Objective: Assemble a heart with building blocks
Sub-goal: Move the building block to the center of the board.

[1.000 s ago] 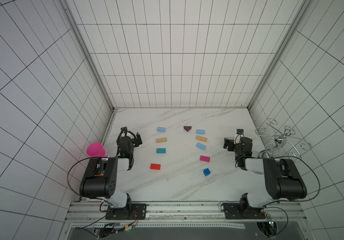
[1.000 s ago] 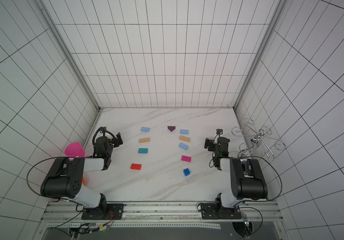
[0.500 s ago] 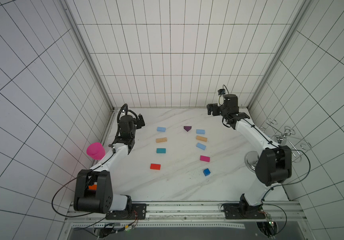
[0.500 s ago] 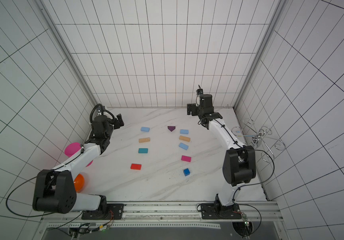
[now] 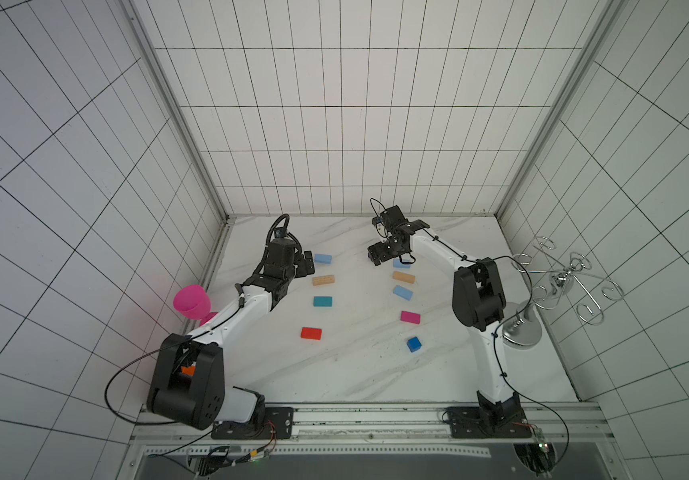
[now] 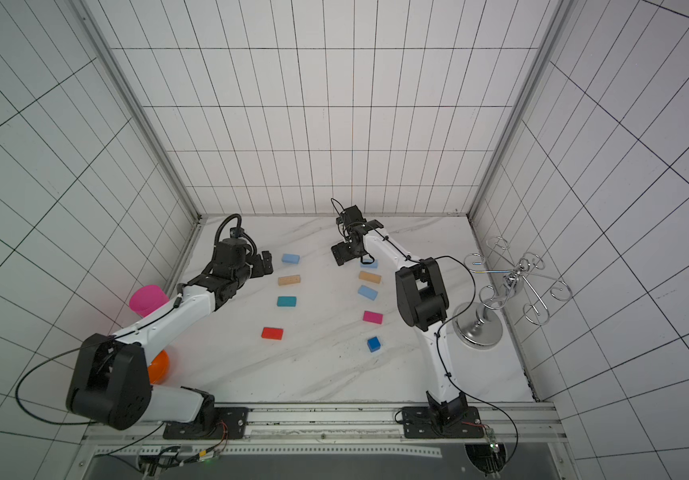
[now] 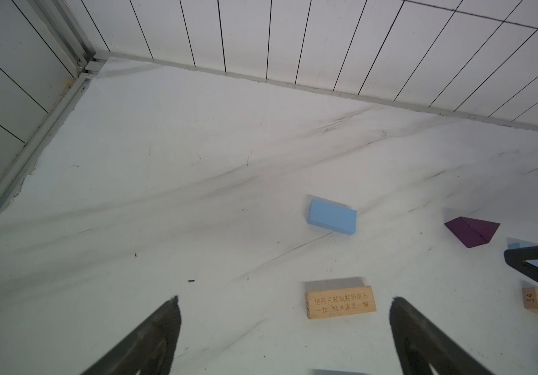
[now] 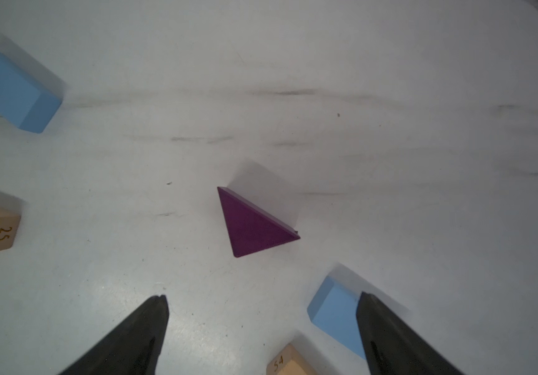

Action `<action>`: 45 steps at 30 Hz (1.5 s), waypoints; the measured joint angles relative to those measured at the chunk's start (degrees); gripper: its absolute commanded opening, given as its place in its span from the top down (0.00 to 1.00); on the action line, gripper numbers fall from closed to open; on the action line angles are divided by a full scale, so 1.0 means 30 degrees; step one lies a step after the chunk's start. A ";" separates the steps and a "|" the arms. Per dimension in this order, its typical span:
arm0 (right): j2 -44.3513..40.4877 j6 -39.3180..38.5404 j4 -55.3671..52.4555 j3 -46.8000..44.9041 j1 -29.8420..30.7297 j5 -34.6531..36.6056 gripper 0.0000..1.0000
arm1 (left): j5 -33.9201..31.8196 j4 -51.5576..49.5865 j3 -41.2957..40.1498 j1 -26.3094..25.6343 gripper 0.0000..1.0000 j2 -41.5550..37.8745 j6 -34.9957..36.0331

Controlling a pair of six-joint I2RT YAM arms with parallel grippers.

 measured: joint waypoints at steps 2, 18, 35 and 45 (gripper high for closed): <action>0.0284 0.0000 -0.0204 0.0583 0.0109 0.0175 0.06 | 0.0284 -0.0372 0.0022 -0.0007 0.02 0.0226 -0.0284; 0.3934 0.0335 -0.0954 0.3708 0.0087 0.0444 0.23 | 0.0750 -0.2433 0.0182 -0.0007 0.02 0.0969 -0.0889; 0.4430 0.0685 -0.1217 0.4619 0.0095 0.0131 0.51 | 0.0517 -0.2514 0.0168 -0.0007 0.02 0.0969 -0.0918; 0.4430 0.0641 -0.1217 0.4619 0.0160 0.0102 0.54 | 0.0415 -0.2441 -0.0044 -0.0007 0.02 0.0969 -0.0918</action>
